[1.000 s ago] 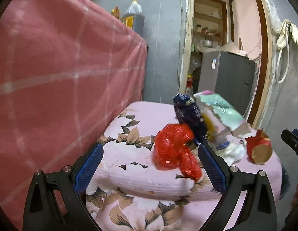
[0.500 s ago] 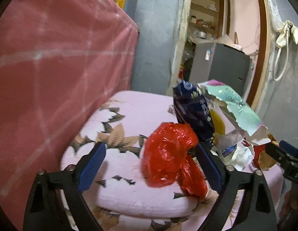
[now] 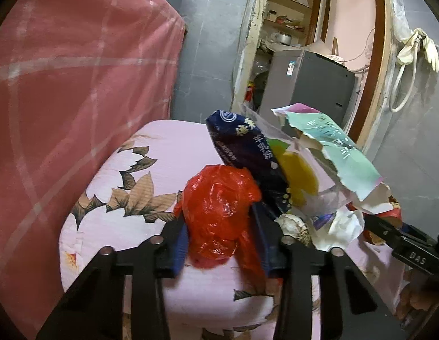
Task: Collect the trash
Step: 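Grasp the red plastic bag with the left tool while the right tool grasps the red paper cup, then move both tools over the blue bin and open them to drop the items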
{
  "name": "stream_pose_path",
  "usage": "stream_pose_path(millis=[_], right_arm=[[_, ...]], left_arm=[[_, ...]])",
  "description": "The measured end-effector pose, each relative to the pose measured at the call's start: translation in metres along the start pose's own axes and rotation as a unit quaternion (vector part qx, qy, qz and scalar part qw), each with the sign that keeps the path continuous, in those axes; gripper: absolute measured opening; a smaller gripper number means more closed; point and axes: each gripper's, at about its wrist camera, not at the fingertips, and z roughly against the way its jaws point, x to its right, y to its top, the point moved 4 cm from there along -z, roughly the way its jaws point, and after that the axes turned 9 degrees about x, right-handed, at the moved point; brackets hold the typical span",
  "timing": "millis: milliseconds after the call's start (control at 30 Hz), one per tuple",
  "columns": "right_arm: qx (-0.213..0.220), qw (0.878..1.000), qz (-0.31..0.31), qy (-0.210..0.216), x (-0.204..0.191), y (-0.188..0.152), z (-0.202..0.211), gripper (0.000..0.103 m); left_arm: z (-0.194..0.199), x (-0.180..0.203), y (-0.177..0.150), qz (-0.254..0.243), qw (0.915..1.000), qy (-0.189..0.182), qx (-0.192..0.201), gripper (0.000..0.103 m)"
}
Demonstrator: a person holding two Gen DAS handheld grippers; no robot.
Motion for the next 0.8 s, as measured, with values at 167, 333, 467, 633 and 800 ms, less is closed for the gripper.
stream_pose_path(millis=[167, 333, 467, 633, 800], right_arm=[[0.001, 1.000, -0.016, 0.009, 0.004, -0.001, 0.001, 0.065], [0.009, 0.999, -0.025, 0.018, 0.005, 0.000, 0.006, 0.064], [0.027, 0.999, -0.010, 0.021, 0.002, 0.000, 0.016, 0.063], [0.054, 0.998, 0.013, 0.027, -0.003, 0.002, 0.032, 0.063], [0.088, 0.995, 0.029, 0.033, -0.003, 0.004, 0.053, 0.063]], left_arm=[[0.006, 0.001, -0.001, 0.006, 1.0000, 0.006, 0.004, 0.028], [0.018, 0.002, -0.004, 0.013, 0.9997, 0.018, 0.013, 0.026], [0.039, 0.006, -0.010, 0.020, 0.9990, 0.028, 0.030, 0.026], [0.068, 0.018, -0.016, 0.024, 0.9976, 0.035, 0.054, 0.026], [0.090, 0.042, -0.019, 0.017, 0.9949, 0.037, 0.092, 0.026]])
